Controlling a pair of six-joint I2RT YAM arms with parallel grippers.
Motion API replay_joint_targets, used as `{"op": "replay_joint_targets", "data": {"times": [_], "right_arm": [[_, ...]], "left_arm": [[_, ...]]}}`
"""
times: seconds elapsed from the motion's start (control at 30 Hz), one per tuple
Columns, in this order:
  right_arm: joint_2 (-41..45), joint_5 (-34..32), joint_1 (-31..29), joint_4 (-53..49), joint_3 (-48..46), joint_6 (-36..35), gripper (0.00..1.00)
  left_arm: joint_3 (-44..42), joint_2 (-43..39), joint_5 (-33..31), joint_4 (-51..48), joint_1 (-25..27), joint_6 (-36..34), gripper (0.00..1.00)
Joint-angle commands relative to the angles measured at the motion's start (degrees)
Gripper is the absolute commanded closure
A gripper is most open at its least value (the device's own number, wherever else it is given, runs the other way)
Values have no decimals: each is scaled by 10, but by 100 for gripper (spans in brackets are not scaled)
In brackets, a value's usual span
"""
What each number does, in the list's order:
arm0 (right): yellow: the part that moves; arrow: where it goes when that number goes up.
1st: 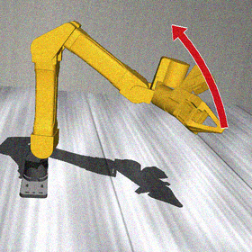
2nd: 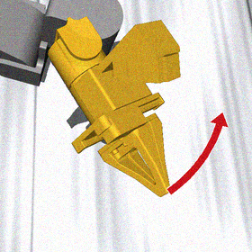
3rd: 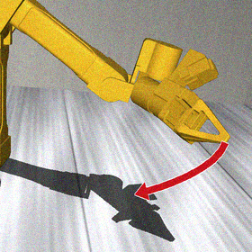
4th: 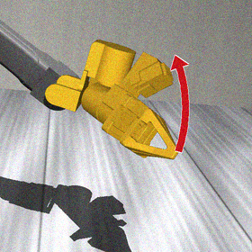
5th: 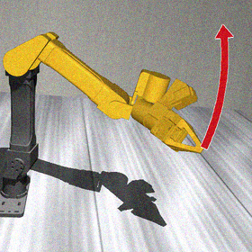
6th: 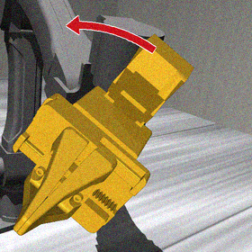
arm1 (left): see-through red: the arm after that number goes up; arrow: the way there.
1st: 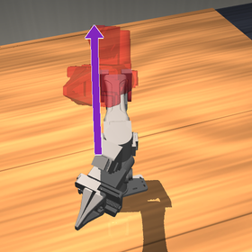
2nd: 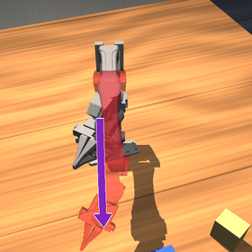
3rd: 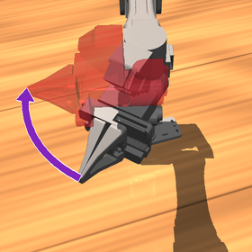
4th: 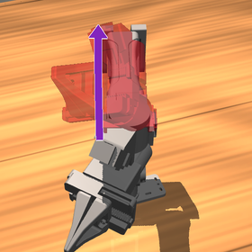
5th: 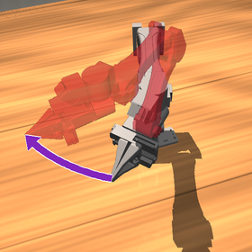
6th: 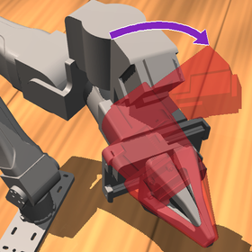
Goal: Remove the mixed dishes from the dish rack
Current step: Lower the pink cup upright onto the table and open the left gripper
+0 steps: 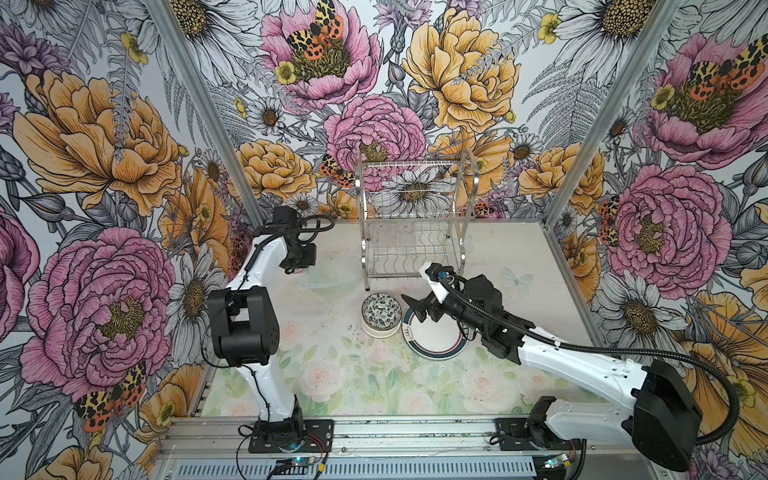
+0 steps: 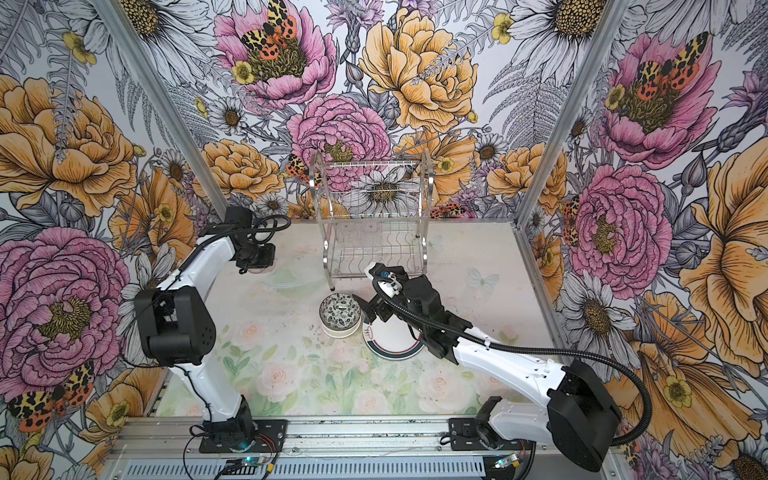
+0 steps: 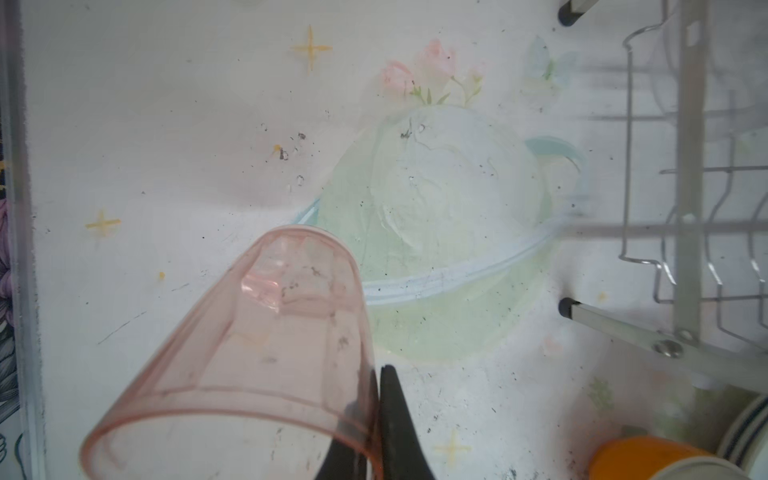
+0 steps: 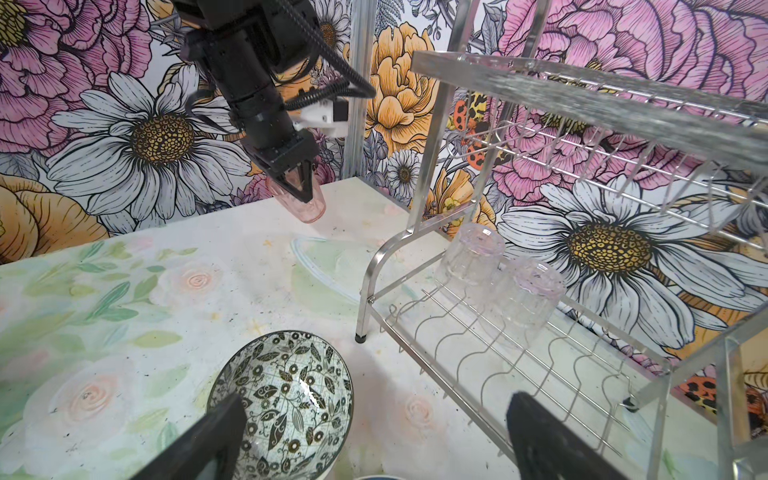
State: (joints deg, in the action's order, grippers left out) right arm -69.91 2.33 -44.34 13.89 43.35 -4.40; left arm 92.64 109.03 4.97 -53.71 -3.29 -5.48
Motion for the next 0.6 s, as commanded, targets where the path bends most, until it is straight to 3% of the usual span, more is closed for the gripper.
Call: {"op": "replay_joint_targets", "data": {"times": [0.0,0.57], "right_arm": [[-3,-13,-4,2,14,-16,0],[-8,-20,-5,17,0,-4,0]], "left_arm": [[26,34,-21,-12,-6,-19,100],[97,127,-55,-62,-5,-28,97]]}}
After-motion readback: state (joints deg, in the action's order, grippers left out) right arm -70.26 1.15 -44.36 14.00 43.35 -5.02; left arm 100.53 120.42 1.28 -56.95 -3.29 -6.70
